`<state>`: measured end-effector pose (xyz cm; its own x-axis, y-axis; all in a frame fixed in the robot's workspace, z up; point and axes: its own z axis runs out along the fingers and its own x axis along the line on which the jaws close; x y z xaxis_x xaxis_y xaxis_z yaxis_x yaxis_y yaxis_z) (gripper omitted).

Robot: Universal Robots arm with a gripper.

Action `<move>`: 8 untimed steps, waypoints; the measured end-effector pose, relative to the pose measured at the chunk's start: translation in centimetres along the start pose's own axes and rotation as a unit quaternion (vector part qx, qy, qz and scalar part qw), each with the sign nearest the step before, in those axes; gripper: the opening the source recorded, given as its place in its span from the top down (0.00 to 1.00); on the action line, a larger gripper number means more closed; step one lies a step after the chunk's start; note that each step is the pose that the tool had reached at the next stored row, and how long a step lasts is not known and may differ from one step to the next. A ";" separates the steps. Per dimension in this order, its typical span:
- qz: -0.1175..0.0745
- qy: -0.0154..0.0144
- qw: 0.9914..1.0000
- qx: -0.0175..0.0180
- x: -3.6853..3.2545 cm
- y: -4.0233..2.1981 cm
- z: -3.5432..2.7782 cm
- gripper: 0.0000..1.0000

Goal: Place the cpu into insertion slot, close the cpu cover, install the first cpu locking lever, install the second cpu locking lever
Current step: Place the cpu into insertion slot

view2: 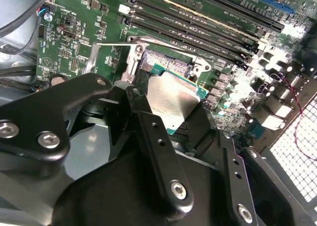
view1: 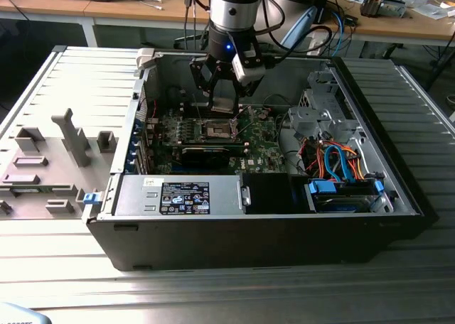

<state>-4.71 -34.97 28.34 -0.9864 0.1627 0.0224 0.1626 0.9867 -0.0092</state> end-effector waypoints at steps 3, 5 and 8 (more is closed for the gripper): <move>0.003 0.000 1.000 0.000 0.00 0.00 0.02 0.45; 0.006 0.000 1.000 0.000 0.00 0.00 0.05 0.45; 0.010 0.000 1.000 0.000 0.00 0.00 0.07 0.45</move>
<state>-4.71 -34.97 28.28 -0.9831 0.1815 0.0224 0.1814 0.9834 -0.0093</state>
